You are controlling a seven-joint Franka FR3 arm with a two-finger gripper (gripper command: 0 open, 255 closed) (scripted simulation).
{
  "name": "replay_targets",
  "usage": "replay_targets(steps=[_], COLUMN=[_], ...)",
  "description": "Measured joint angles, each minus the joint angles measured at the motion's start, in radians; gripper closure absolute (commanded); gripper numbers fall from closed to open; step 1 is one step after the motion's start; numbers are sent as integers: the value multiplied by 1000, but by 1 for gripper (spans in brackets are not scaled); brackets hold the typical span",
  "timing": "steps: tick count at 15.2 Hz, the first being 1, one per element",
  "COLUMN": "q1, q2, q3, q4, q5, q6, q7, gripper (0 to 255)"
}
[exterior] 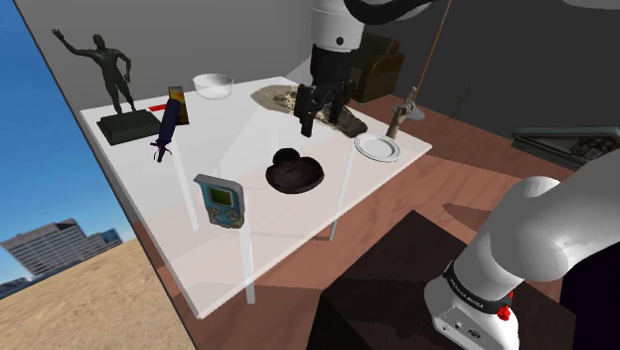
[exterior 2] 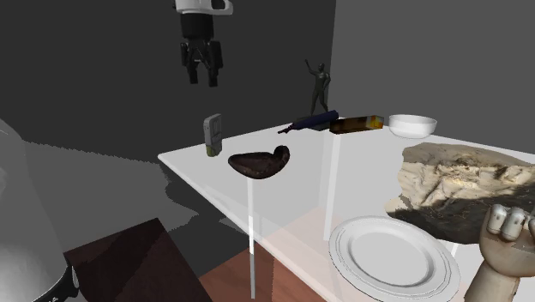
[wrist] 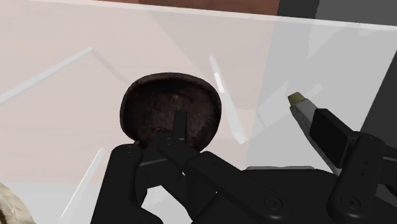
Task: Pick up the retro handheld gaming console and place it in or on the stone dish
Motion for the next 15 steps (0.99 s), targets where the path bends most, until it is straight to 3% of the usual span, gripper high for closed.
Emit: replay_targets(steps=[7, 15], q1=[13, 71], q2=[251, 568], q3=[103, 171], q4=[152, 400], q5=[-59, -201], q6=[93, 127], q7=[142, 317], gripper=[0, 0])
